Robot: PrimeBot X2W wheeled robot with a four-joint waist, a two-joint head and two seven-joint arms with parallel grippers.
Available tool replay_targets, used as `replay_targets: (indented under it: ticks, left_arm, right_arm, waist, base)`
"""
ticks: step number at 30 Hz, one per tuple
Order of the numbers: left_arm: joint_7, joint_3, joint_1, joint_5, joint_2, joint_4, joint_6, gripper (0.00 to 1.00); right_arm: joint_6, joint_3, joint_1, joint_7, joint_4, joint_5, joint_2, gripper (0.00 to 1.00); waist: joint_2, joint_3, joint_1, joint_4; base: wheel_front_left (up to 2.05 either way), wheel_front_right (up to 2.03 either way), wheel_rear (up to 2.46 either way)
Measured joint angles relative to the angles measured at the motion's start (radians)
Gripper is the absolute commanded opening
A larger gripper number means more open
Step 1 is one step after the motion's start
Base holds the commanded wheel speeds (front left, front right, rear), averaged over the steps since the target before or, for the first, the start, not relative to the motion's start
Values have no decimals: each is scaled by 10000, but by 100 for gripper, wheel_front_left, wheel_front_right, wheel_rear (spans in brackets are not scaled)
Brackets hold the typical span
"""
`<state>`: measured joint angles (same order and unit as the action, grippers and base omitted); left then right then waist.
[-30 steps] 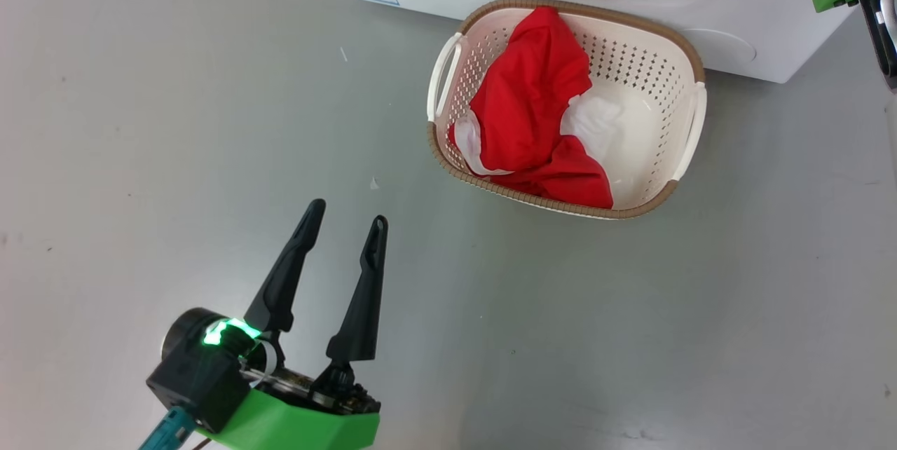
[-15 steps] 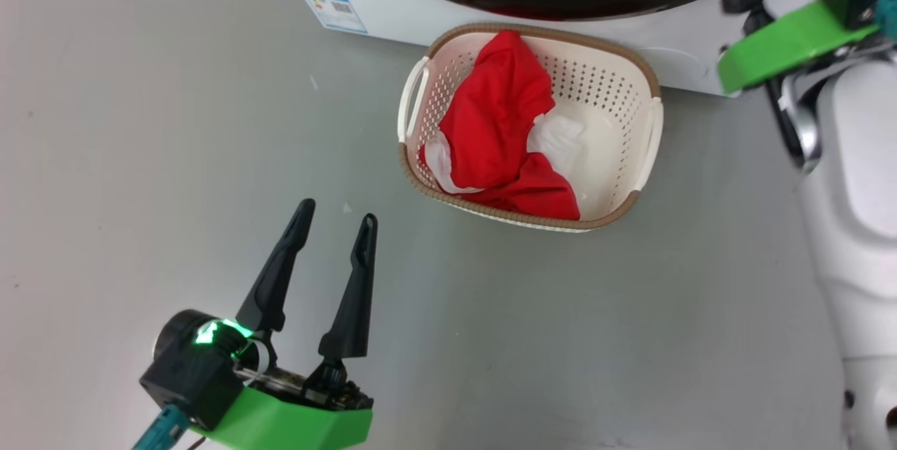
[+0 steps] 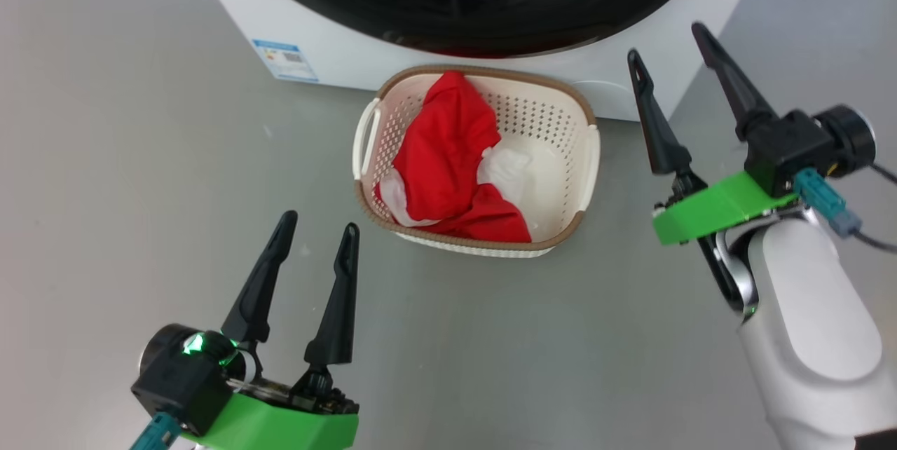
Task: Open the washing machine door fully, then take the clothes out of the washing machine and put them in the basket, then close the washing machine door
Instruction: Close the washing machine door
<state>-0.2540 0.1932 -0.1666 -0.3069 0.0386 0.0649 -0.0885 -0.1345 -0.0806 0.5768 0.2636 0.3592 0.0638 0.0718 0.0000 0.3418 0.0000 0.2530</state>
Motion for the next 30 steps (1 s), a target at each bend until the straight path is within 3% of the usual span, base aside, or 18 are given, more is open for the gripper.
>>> replay_targets:
  ticks: [16, 30]
  left_arm:
    - [0, -443, 474, 347, 6, -288, -15, 100]
    - [0, -1432, 1645, 617, 17, -688, -17, 100]
  right_arm:
    - [0, 577, -2430, -10, -1569, 663, -128, 100]
    - [0, 1398, -4400, -10, -2520, 677, -201, 100]
  waist:
    - [0, -1001, 0, -1201]
    - [0, -2290, 0, -1925]
  base:
    - [0, 0, 0]
    - [0, 0, 0]
